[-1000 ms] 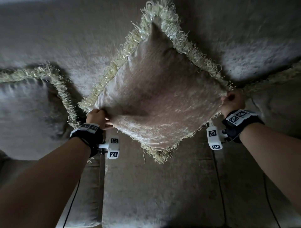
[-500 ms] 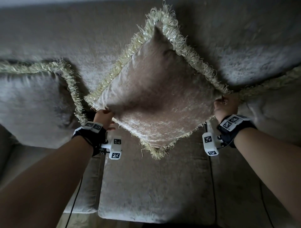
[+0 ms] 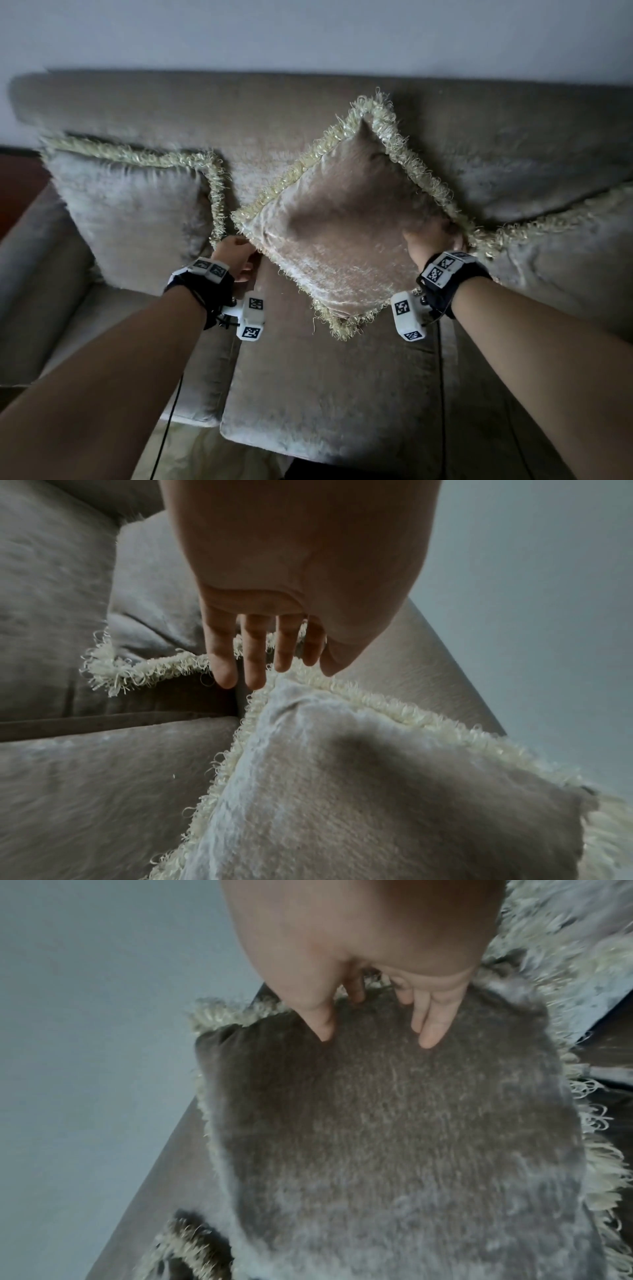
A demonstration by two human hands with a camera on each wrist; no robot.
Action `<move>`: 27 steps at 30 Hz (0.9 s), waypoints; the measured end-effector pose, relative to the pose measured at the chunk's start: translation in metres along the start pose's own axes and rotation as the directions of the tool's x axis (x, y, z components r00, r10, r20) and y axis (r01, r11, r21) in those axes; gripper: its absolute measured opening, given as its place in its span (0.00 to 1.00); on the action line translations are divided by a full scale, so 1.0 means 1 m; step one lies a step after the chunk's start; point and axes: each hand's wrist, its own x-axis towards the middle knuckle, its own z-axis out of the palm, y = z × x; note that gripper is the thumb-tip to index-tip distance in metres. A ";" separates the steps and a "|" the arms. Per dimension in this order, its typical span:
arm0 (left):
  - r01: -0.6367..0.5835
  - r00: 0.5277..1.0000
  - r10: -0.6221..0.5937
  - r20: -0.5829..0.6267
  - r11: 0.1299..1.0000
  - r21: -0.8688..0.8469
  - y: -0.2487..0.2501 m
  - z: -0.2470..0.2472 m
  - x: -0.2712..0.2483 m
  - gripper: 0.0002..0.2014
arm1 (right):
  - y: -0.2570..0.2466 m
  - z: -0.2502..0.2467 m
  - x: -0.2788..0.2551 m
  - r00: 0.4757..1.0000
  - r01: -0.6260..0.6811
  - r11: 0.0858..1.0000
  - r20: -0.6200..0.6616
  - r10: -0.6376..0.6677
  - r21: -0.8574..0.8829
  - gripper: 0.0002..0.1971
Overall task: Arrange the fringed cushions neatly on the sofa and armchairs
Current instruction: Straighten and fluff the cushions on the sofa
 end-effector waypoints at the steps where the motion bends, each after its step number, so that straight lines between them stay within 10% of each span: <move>1: 0.009 1.000 -0.009 -0.002 1.000 -0.005 -0.002 -0.010 0.000 0.06 | -0.008 0.002 -0.008 1.000 0.018 0.999 0.018 -0.018 0.027 0.16; 27: -0.001 0.994 -0.002 -0.112 1.000 -0.025 -0.132 -0.387 0.041 0.11 | -0.300 0.244 -0.274 0.886 0.191 0.954 0.377 -0.269 0.231 0.32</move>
